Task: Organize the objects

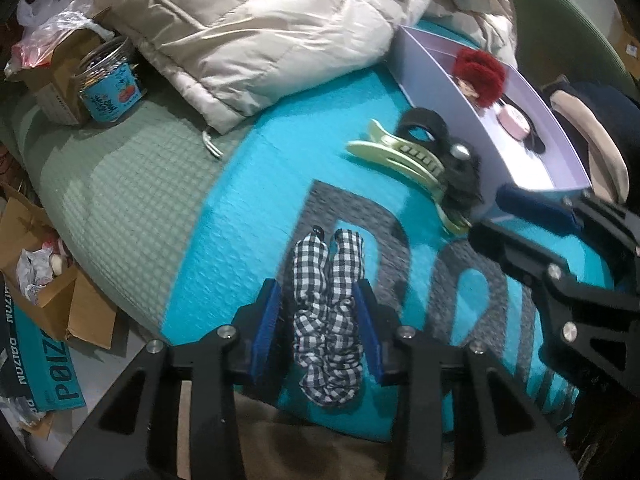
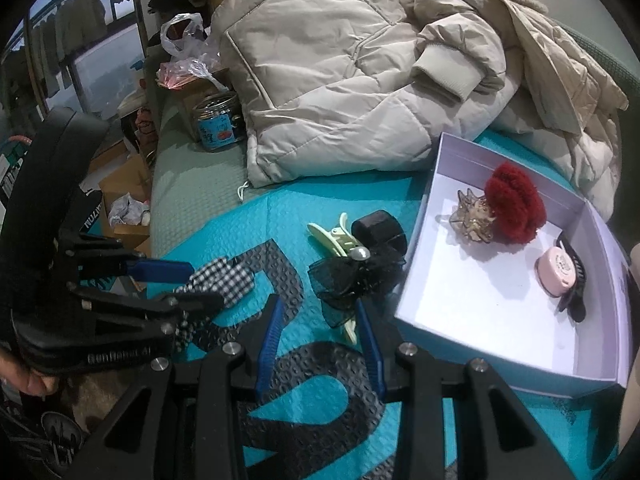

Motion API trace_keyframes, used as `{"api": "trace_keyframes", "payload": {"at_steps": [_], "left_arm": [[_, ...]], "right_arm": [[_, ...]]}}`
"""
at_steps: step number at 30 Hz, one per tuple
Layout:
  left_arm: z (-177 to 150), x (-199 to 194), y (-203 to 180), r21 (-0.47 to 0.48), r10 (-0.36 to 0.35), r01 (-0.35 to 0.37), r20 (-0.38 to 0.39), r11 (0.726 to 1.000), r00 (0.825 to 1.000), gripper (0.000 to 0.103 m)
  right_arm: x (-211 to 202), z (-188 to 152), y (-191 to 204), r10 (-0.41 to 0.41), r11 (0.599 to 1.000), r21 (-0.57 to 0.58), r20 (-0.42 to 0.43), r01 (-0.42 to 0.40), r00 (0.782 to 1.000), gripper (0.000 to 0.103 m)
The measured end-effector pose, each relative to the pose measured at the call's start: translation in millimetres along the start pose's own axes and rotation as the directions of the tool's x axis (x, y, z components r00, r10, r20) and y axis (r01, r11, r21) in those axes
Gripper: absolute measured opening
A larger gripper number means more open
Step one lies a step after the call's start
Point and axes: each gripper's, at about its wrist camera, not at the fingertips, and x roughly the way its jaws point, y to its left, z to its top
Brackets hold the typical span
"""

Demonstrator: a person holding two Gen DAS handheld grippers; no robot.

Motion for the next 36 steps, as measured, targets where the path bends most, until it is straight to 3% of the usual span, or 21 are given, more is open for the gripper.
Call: {"api": "trace_keyframes", "payload": {"at_steps": [13,23,36], "left_arm": [[10.2,6.5,24.1,-0.036,-0.003,0.003,-0.002,0.999,1.000,0.037],[6.6,7.1,19.3,-0.043,-0.006,0.006,0.000,0.999,1.000,0.037],[3.6,7.2,17.4,-0.046,-0.010,0.010,0.005,0.999,1.000,0.037]], "right_arm": [[18.4,7.9,7.8,-0.028,1.000,0.013,0.011,0.028,1.000,0.037],[26.0,5.1,17.8,0.075,0.997,-0.012,-0.004,-0.076,0.997,0.037],[25.1,0.4,6.8,-0.018,0.999,0.045,0.000,0.018,1.000,0.037]]}}
